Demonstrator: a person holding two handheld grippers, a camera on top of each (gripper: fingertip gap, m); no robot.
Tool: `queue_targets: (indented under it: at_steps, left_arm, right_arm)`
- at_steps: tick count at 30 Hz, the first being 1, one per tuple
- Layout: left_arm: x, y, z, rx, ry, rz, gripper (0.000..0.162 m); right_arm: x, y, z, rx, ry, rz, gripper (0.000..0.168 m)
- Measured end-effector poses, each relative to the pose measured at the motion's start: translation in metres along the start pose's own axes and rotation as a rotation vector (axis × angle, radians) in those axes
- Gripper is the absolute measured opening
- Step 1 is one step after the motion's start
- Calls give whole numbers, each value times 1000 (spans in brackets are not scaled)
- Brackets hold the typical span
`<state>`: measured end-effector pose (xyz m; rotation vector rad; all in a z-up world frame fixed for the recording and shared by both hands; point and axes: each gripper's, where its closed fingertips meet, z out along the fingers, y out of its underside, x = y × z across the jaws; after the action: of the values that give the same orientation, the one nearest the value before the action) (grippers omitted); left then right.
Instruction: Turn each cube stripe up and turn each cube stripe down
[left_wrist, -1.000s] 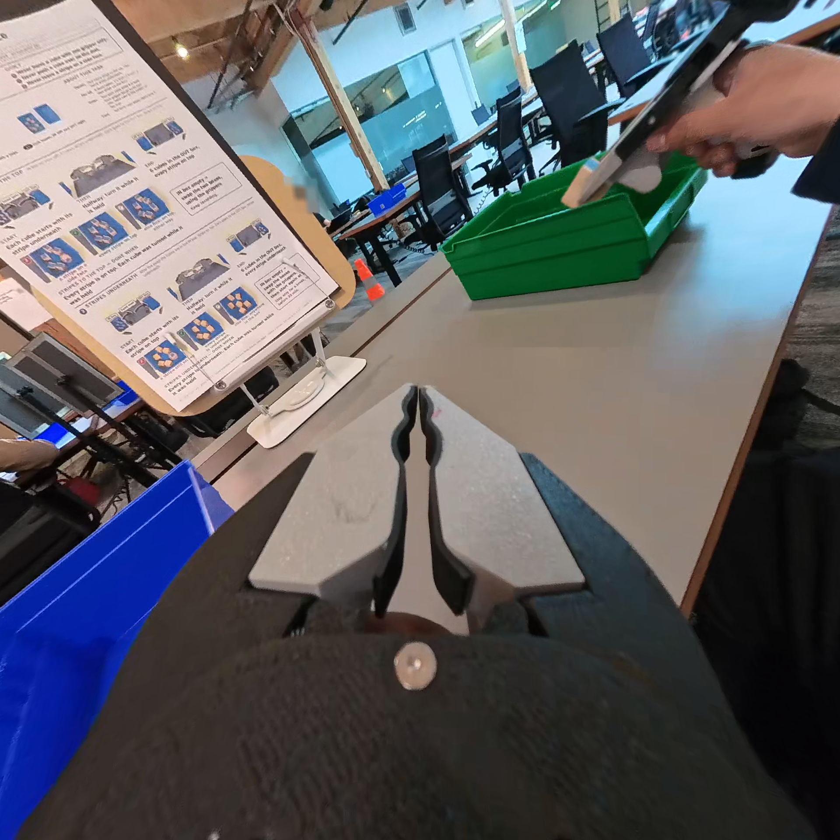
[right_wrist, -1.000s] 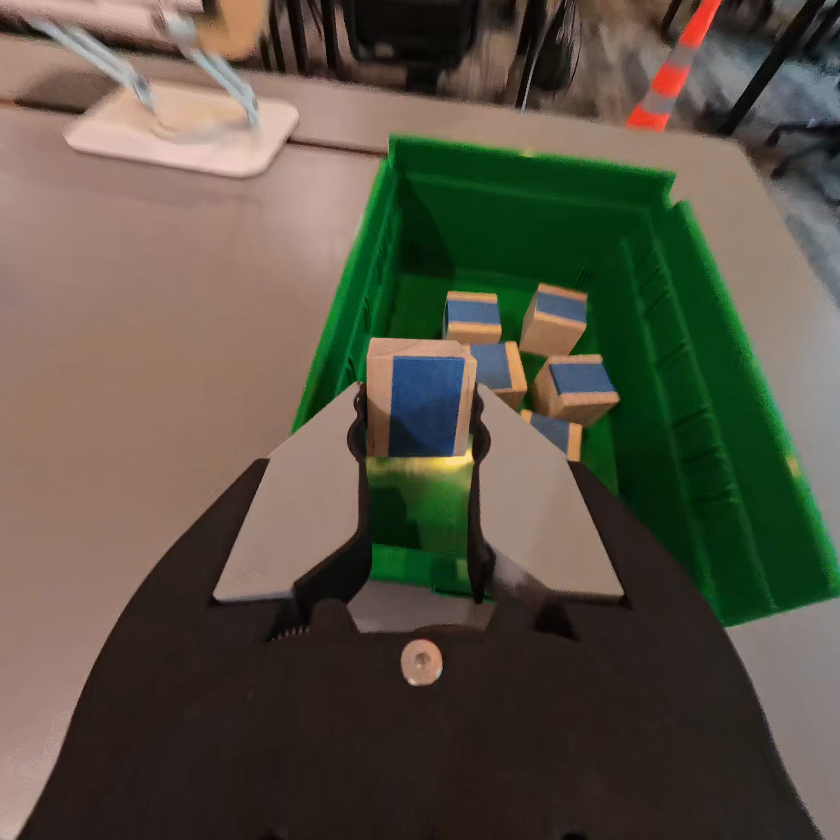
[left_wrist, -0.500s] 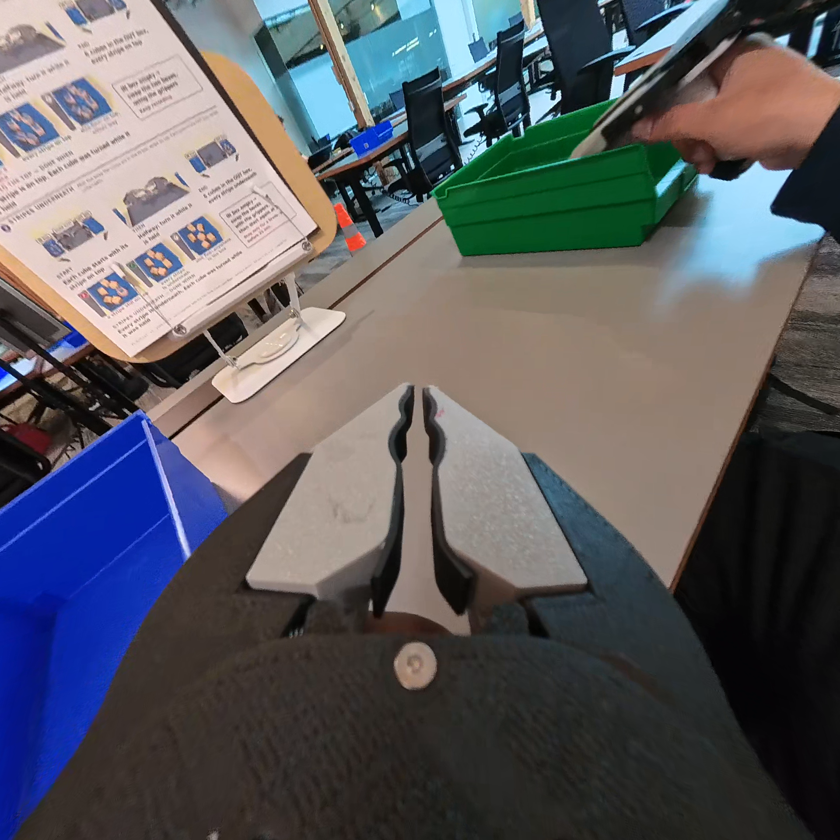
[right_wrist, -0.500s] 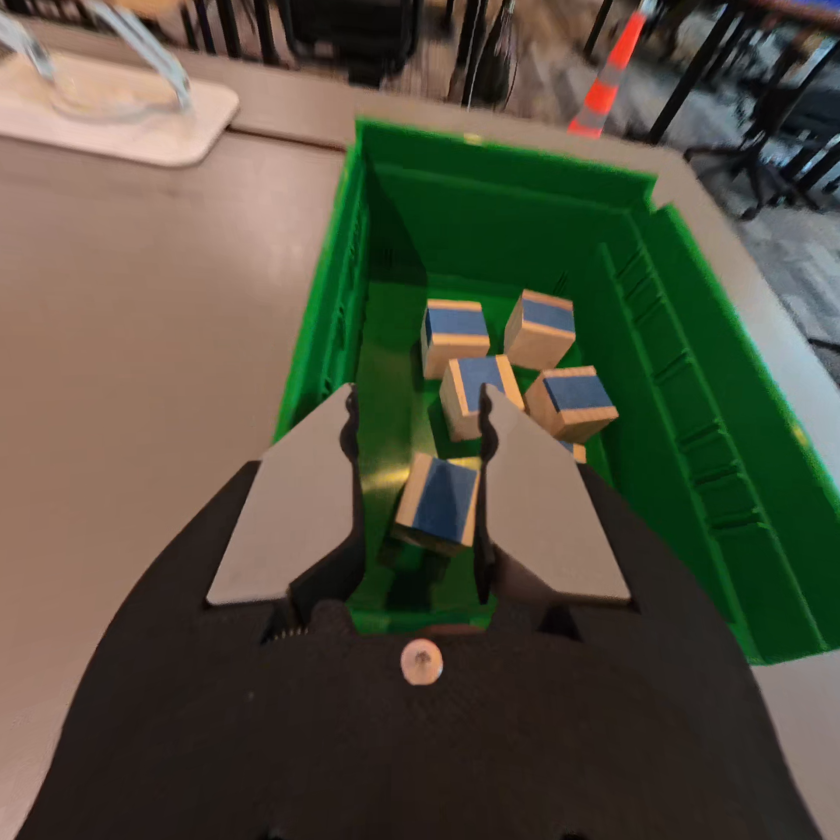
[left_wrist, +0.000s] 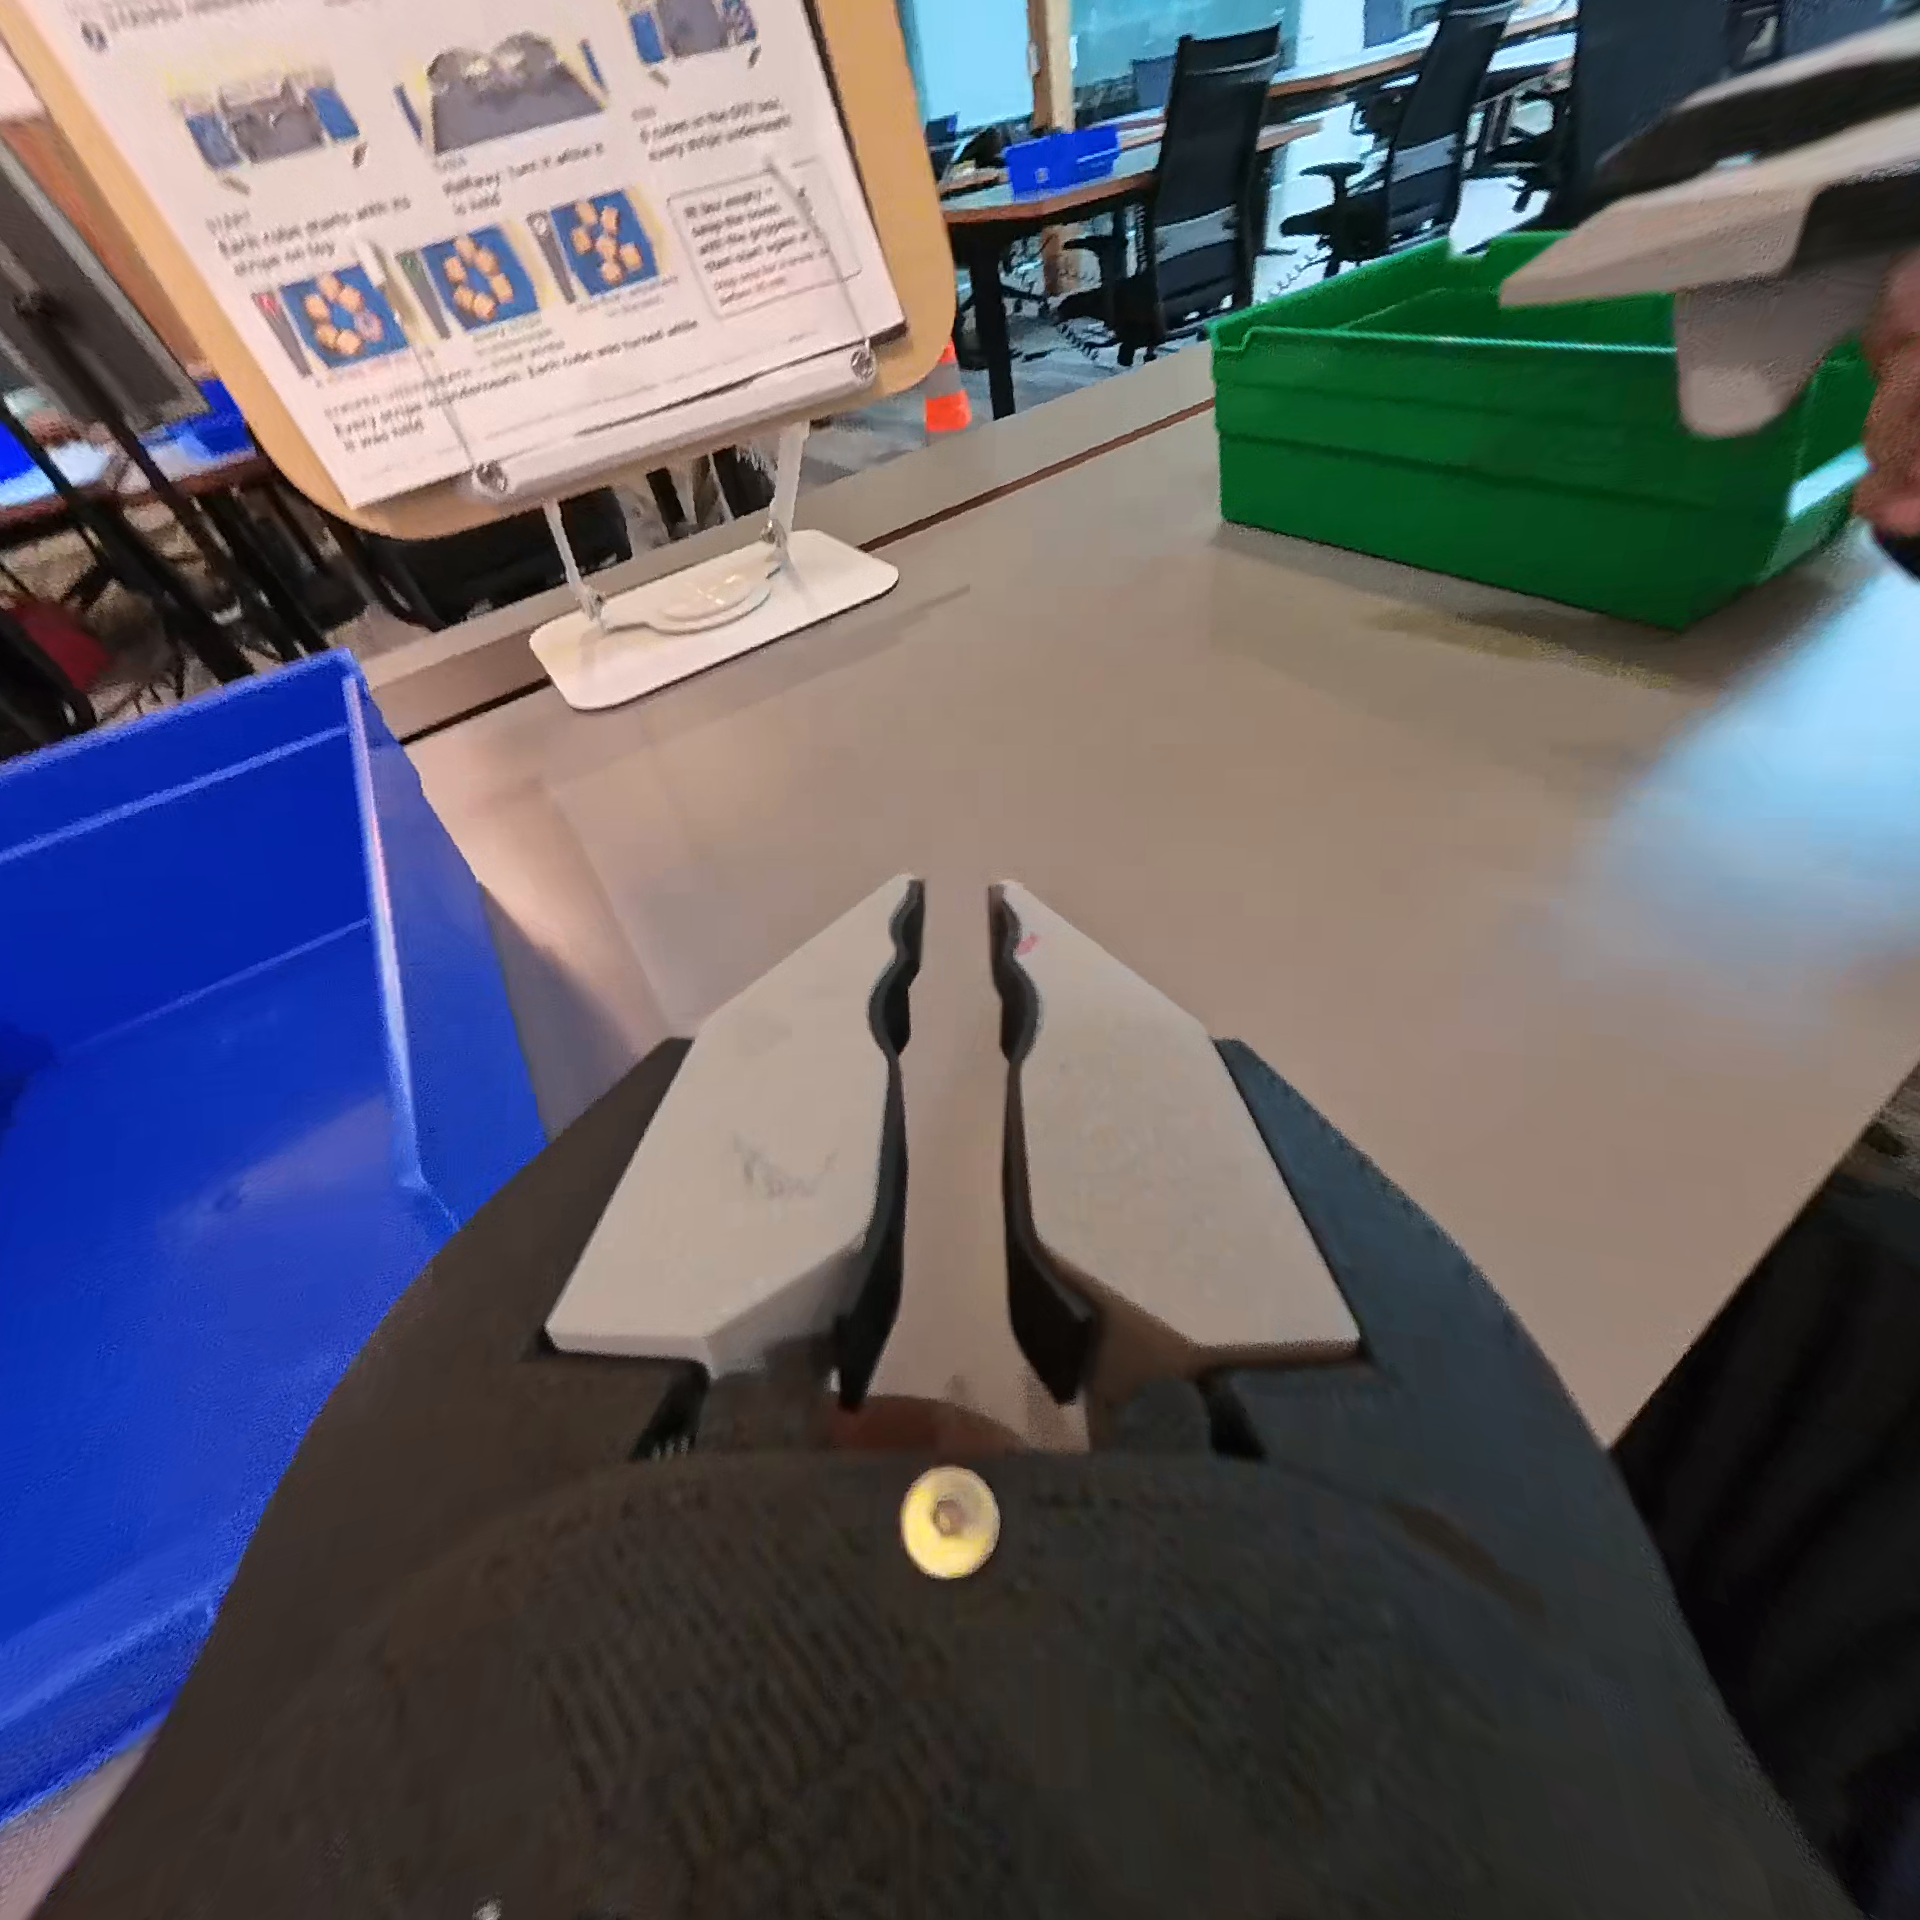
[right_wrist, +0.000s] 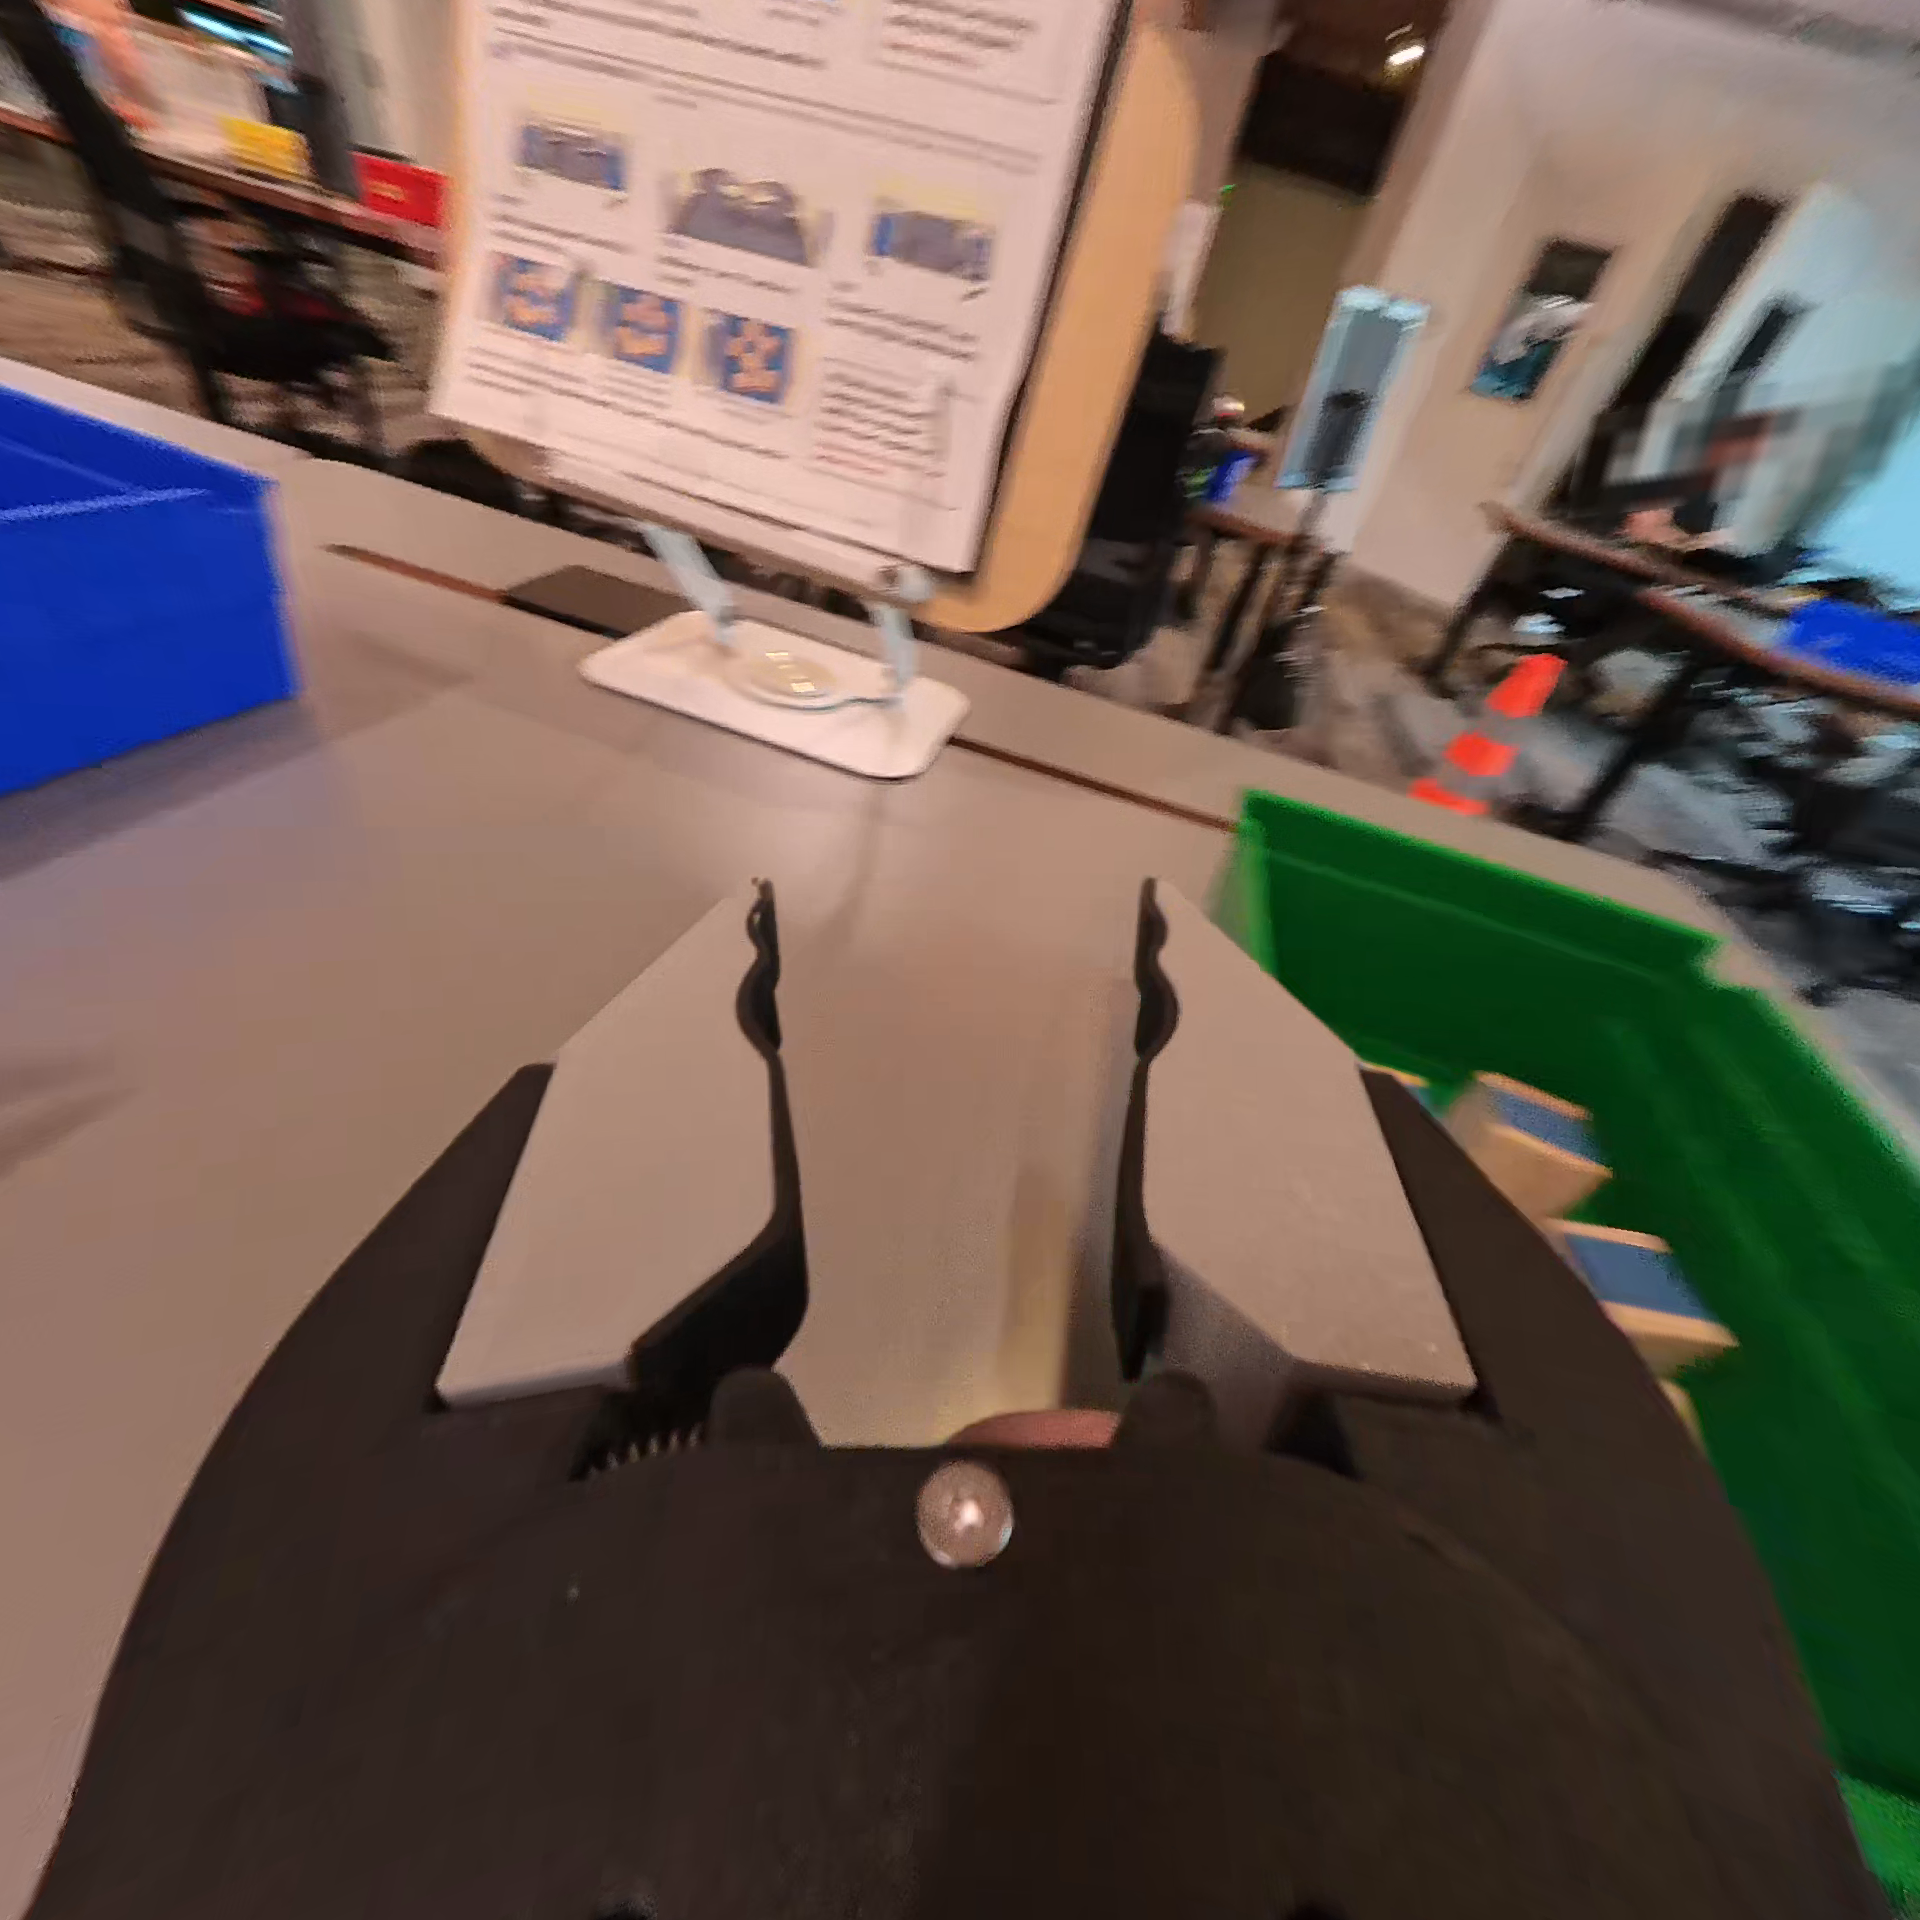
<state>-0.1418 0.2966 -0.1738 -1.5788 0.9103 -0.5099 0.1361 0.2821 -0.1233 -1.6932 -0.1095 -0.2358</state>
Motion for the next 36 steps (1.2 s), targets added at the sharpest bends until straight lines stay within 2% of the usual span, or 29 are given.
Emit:
queue_targets:
  at_steps: [1, 5, 11, 15, 19, 22, 29, 33, 36]
  left_arm:
    - [0, 3, 1, -9, -6, -25, 15]
    - [7, 6, 5, -26, 8, -88, 30]
    - [20, 5, 22, -50, 13, -126, 42]
    - [38, 3, 44, -59, 46, -131, 49]
    - [63, -12, 65, -32, 113, -146, 50]
    - [85, -20, 73, -24, 187, -141, 54]
    - [72, -29, 46, 37, 188, -77, 53]
    - [57, -10, 33, 17, 187, -133, 49]
    - [55, 0, 34, -3, 185, -152, 51]
  right_arm:
    - [-16, 3, 3, 0, -52, 22, 71]
    - [-59, 25, 11, -78, -140, -3, 74]
    - [-67, 38, -14, -104, -154, -3, 78]
    - [-52, 53, -32, -136, -113, 2, 87]
    - [-47, 51, -50, -99, -138, 71, 91]
    - [-49, 61, -57, -123, -161, 53, 95]
    - [17, 52, -91, -81, -106, 85, 95]
    - [40, 60, -100, -103, -87, 177, 96]
    - [39, 57, -99, -94, -77, 161, 96]
